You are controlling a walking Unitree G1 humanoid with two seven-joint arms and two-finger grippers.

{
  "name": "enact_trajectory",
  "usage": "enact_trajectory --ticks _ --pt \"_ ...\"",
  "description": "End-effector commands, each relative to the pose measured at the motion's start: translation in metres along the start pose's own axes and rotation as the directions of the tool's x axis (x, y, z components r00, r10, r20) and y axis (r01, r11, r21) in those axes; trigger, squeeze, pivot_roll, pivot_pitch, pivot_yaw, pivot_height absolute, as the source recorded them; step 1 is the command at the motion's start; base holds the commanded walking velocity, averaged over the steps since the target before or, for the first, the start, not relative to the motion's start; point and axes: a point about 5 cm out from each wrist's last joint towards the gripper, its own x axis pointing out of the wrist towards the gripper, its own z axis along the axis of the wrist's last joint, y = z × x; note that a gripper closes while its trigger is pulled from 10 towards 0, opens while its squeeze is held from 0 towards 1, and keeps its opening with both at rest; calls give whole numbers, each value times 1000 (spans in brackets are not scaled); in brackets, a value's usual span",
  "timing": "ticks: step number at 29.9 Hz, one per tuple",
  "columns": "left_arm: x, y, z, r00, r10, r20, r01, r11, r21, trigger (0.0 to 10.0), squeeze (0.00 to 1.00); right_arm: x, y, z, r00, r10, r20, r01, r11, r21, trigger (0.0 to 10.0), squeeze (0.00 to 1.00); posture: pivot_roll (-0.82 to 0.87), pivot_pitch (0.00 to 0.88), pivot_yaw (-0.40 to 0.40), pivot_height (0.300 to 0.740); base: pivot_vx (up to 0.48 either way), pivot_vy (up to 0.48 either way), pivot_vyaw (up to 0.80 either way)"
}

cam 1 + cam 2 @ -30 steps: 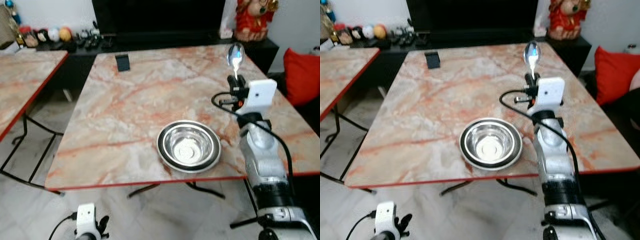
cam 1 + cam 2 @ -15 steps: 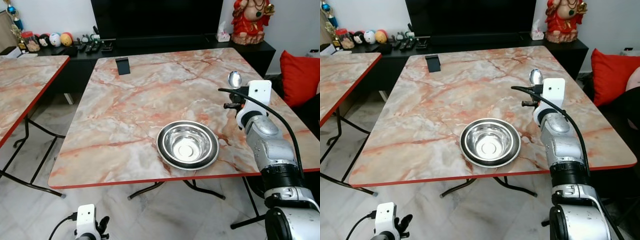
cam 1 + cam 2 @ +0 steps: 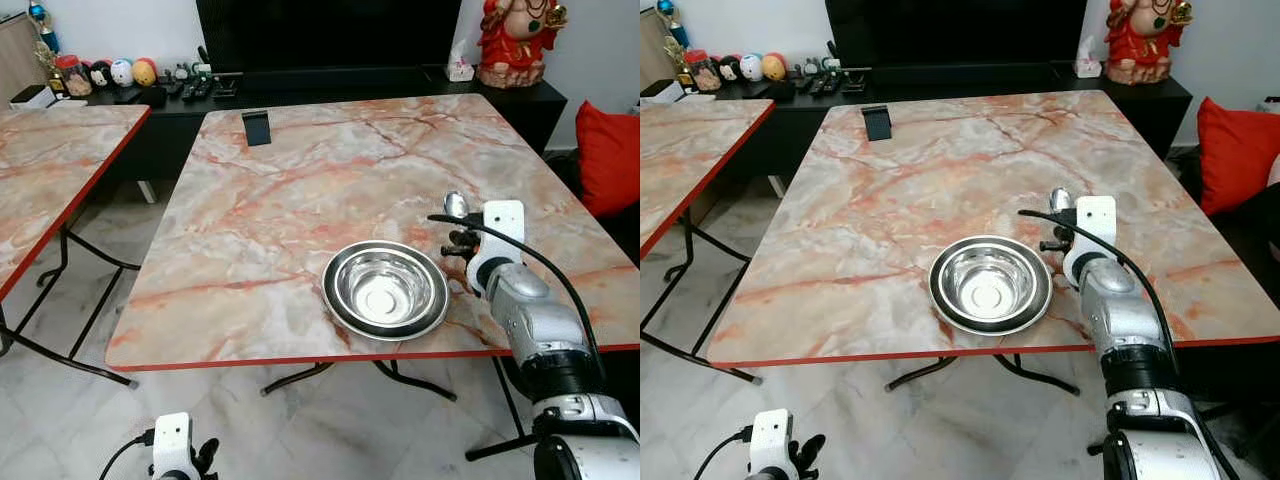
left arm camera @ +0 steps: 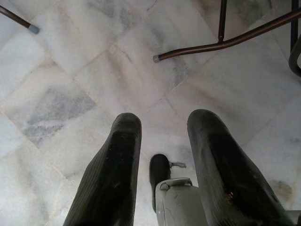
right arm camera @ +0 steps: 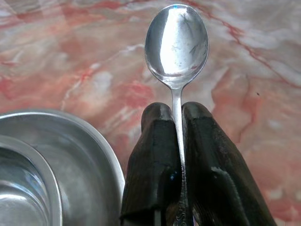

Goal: Setting the table

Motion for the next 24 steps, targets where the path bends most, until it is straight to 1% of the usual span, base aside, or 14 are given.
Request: enact_trajectory --ticks 1,7,14,17,24 --pt "-3 6 -6 999 15 -32 -15 1000 1 10000 0 -1 1 -6 1000 -6 -10 6 1000 6 10000 0 -104 0 57 740 0 0 0" --pt "-3 7 -7 999 14 -35 -14 1000 5 10000 0 -1 2 -17 1000 -8 -17 8 1000 16 10000 0 -102 0 60 740 0 0 0" --pt "-3 6 -7 999 12 -35 -12 1000 10 10000 0 -1 -4 -26 999 -28 -27 28 1000 3 10000 0 -98 0 61 740 0 0 0" --pt "-3 6 -7 999 12 -36 -12 1000 11 10000 0 -1 -7 -29 999 -35 -33 34 999 -38 10000 0 -95 0 62 740 0 0 0" --pt "-3 7 -8 999 16 -40 -15 1000 12 10000 0 1 -12 -33 998 -48 -37 47 998 -31 10000 0 -91 0 64 740 0 0 0"
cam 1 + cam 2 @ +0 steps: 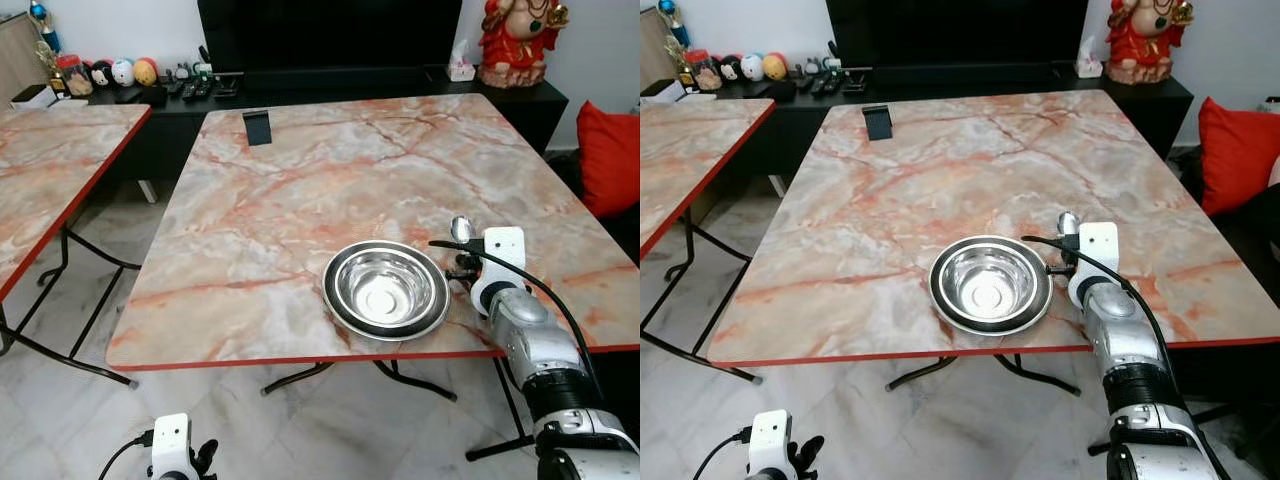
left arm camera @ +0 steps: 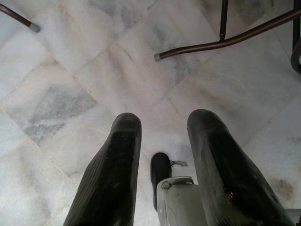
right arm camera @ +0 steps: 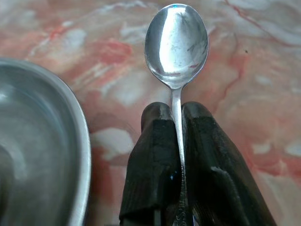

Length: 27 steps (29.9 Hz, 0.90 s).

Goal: Setting the table

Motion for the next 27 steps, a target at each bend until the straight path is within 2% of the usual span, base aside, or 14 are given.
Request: enact_trajectory --ticks 1,12,27 --pt "-3 6 -7 999 14 -34 -13 1000 8 10000 0 1 -1 3 1000 -1 11 1 1000 -2 10000 0 -91 0 64 740 0 0 0" --pt "-4 10 -8 999 22 -38 -22 1000 9 10000 0 6 5 -5 1000 4 0 -4 1000 14 10000 0 -81 0 70 740 0 0 0" --pt "-3 11 -4 999 21 -26 -20 1000 17 10000 0 11 10 -7 1000 14 9 -14 1000 -6 10000 0 -72 0 75 740 0 0 0"
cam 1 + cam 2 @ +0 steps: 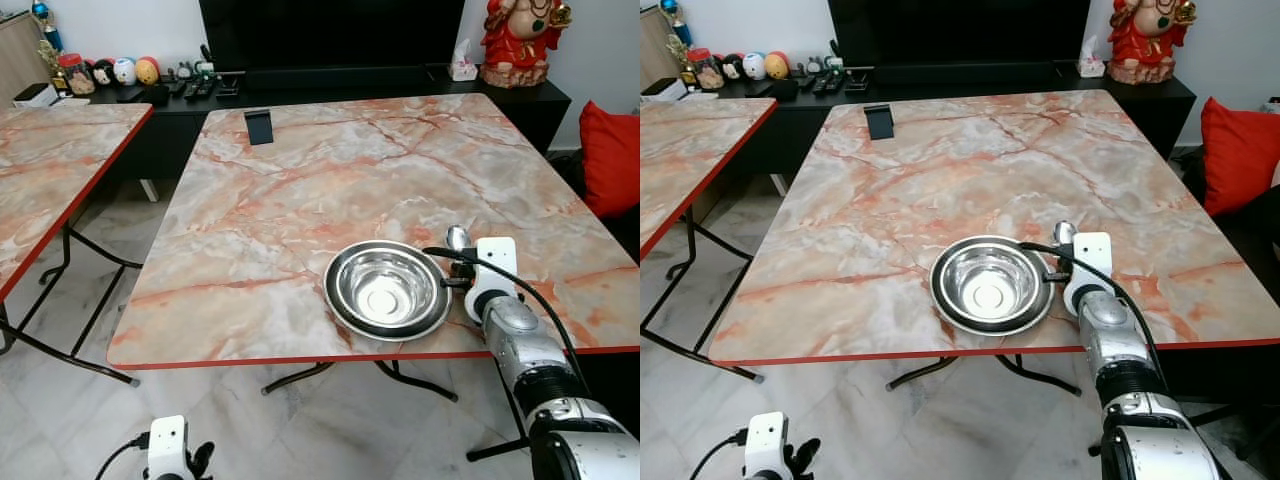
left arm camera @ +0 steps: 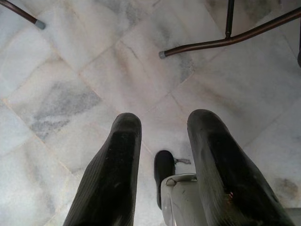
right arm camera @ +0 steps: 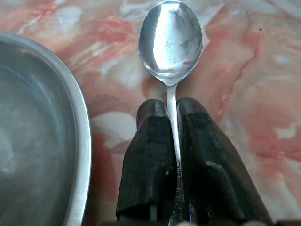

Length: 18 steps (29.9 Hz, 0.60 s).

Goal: Setting the table

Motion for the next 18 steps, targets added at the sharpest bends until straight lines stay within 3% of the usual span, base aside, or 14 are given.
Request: enact_trajectory --ticks 1,18 --pt "-2 6 -2 1000 9 -18 -9 1000 13 10000 0 2 5 7 1000 12 21 -12 1000 -2 10000 0 -72 0 75 740 0 0 0" --pt "0 4 2 1000 0 4 0 1000 23 10000 0 3 4 -1 1000 -15 -1 15 1000 -18 10000 0 -63 0 81 740 0 0 0"
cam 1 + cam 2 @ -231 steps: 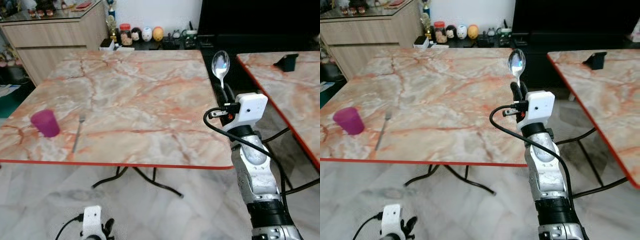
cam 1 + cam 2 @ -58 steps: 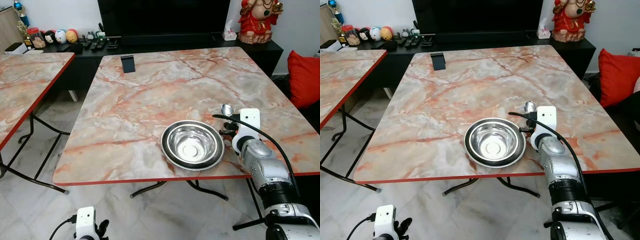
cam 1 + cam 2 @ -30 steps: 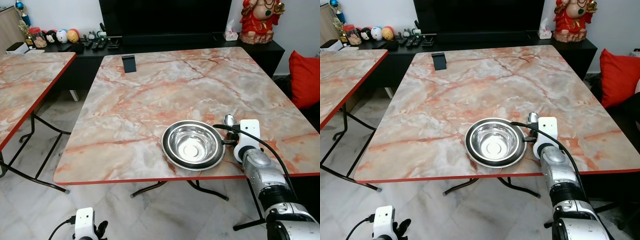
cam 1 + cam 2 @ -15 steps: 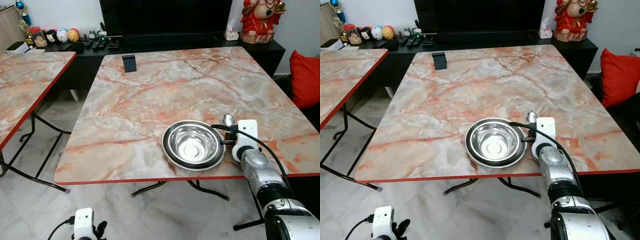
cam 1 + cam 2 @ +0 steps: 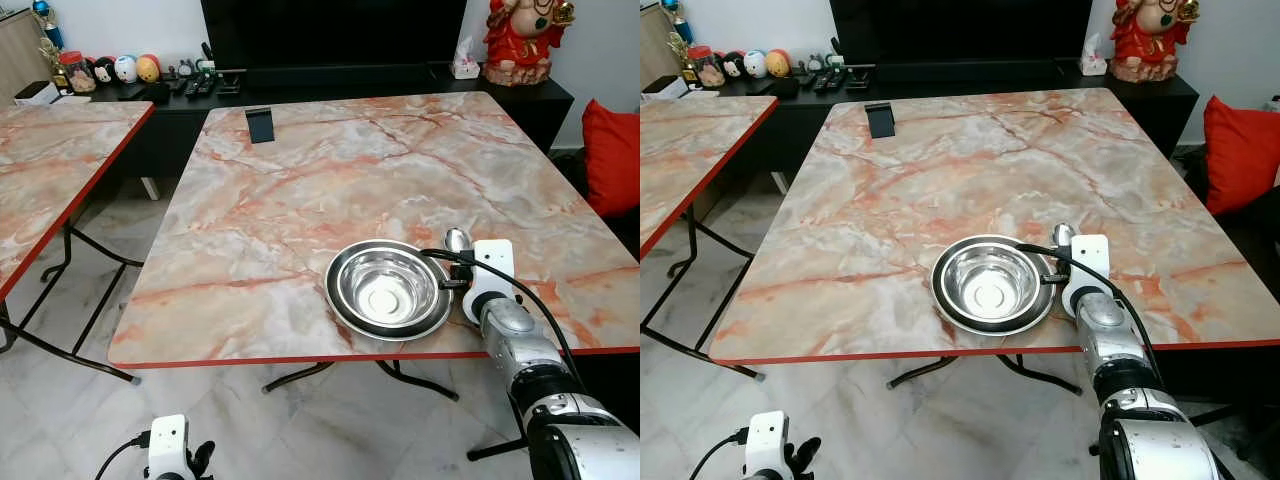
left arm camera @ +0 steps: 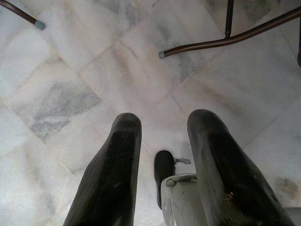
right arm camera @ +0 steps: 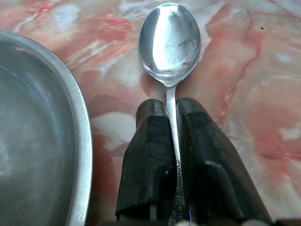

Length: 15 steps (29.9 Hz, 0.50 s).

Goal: Setting the table

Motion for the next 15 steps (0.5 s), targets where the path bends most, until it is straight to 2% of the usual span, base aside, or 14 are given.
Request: enact_trajectory --ticks 1,15 --pt "-1 5 1 1000 6 1 -6 1000 18 10000 0 1 3 0 1000 -2 -7 2 1000 -11 10000 0 -63 0 82 740 0 0 0" --pt "0 3 2 1000 -7 6 7 1000 29 10000 0 1 -3 0 999 -34 -1 34 999 -6 10000 0 -62 0 84 740 0 0 0"
